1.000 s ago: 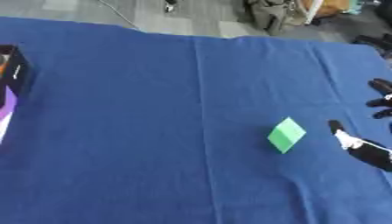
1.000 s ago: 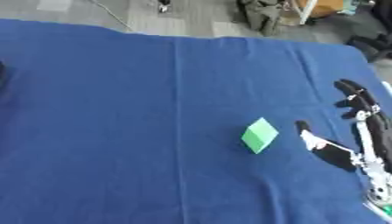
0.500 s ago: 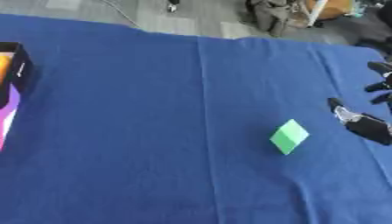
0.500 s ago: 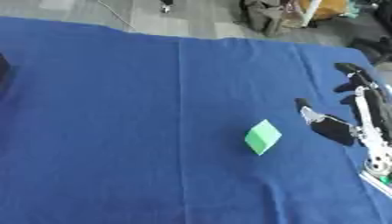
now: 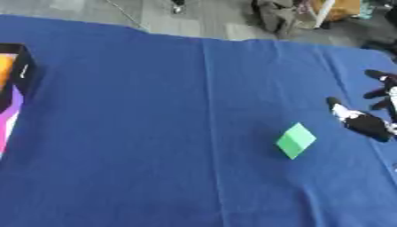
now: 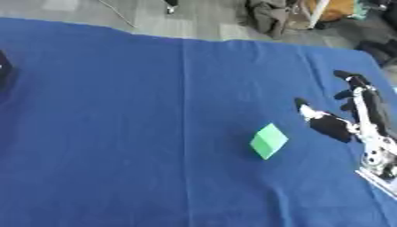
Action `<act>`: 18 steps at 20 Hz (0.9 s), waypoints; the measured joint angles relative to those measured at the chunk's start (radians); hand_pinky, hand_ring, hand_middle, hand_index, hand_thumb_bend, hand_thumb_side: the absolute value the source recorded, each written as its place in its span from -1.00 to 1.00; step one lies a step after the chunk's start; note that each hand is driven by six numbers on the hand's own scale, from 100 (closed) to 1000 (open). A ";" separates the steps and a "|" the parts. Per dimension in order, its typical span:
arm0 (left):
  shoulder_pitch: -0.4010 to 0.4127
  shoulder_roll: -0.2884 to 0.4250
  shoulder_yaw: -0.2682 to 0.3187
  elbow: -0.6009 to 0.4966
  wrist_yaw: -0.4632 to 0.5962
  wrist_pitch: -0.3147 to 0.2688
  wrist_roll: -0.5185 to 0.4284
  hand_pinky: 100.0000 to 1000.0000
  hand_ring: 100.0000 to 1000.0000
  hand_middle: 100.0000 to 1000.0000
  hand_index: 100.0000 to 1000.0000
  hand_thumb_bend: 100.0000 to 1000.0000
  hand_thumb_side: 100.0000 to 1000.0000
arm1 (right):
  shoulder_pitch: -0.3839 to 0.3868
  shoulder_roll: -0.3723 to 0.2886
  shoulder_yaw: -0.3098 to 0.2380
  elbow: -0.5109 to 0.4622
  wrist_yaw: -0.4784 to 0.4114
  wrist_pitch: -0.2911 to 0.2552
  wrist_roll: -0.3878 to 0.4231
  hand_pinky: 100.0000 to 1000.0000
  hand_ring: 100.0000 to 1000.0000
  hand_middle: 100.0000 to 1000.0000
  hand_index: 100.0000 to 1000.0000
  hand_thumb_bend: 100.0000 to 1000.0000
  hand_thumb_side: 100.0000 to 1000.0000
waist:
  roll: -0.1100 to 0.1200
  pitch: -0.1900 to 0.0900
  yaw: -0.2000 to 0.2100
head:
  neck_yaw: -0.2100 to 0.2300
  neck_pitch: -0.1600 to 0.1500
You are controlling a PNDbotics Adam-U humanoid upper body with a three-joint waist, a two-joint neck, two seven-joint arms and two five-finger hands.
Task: Pick up the objects with one hand, pass them to the other hand, and then place them into the box on the other side of the table.
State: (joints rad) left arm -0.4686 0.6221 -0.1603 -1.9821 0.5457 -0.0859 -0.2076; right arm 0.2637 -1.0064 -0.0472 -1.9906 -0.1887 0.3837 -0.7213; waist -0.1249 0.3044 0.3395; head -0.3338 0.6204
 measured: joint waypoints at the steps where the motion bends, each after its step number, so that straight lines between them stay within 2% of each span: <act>1: -0.003 -0.003 0.000 0.000 0.000 0.000 0.000 1.00 1.00 0.36 0.71 -1.00 0.30 | 0.000 0.002 0.003 0.000 -0.011 0.000 -0.001 0.08 0.32 0.72 0.78 -0.26 -0.18 | 0.000 0.002 0.003 | -0.003 -0.001; 8: -0.009 -0.008 0.000 0.000 -0.007 -0.001 0.000 1.00 1.00 0.36 0.70 -1.00 0.30 | 0.002 0.028 0.030 0.000 -0.054 -0.018 -0.022 0.08 0.33 0.73 0.80 -0.25 -0.15 | -0.002 0.017 0.020 | -0.015 -0.009; 18: -0.009 -0.019 0.000 0.000 -0.018 0.005 0.000 1.00 1.00 0.35 0.69 -1.00 0.32 | 0.005 0.068 0.089 0.000 -0.072 -0.035 -0.030 0.10 0.34 0.73 0.82 -0.29 -0.07 | -0.003 0.032 0.017 | -0.021 -0.016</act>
State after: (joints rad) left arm -0.4780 0.6033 -0.1606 -1.9821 0.5277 -0.0811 -0.2073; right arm 0.2687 -0.9386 0.0416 -1.9906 -0.2610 0.3487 -0.7510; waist -0.1275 0.3360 0.3569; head -0.3544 0.6044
